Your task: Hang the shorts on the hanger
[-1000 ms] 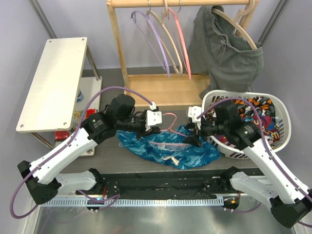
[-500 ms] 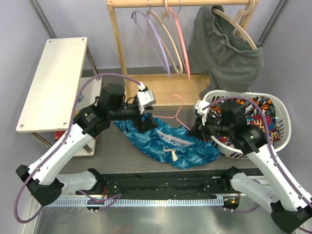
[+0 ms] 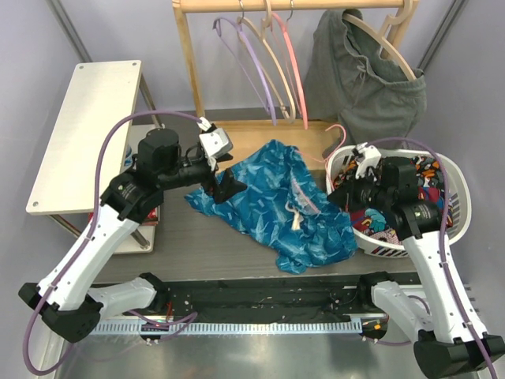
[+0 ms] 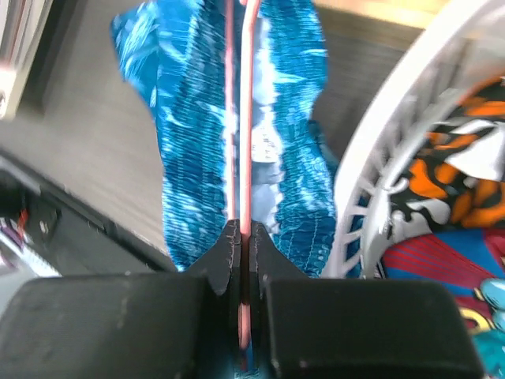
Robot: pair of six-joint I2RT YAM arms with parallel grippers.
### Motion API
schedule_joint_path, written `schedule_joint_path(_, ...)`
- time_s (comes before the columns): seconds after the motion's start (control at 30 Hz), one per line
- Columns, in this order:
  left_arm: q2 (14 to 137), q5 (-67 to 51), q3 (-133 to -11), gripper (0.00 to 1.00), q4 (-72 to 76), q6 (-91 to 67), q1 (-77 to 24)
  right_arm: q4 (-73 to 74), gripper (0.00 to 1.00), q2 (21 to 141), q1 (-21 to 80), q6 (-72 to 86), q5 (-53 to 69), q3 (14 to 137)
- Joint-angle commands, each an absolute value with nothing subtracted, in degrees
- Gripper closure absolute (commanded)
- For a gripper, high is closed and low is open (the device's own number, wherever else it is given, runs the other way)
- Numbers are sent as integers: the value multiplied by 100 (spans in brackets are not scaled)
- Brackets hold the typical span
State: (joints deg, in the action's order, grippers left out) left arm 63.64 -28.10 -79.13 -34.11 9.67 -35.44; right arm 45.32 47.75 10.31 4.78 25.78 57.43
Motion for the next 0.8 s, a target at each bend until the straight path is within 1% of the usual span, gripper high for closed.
schedule_joint_path(0.0,6091,-2769,-7805,15,-3182,888,-3516,3921,99,5026,730,1106,2541,6668)
schedule_joint_path(0.07,6056,-2733,-7752,15,-3138,896,-3516,3780,99,5228,729,1195,2400,7003)
schedule_joint_path(0.1,6047,-2707,-7717,15,-3120,879,-3516,3727,99,5534,721,1239,2295,7414)
schedule_joint_path(0.27,6012,-2672,-7629,14,-3015,809,-3516,3630,99,6362,721,1248,2197,8550)
schedule_joint_path(0.4,5950,-2646,-7489,14,-2918,774,-3516,3604,99,7081,721,1099,1716,9629)
schedule_joint_path(0.57,5871,-2637,-7401,14,-2918,756,-3516,3577,99,7725,729,704,1178,10572)
schedule_joint_path(0.7,5801,-2681,-7295,14,-2892,773,-3516,3428,99,8313,712,545,1055,11502)
schedule_joint_path(0.77,5775,-2672,-7234,14,-2892,782,-3516,3288,99,8585,712,554,1028,11741)
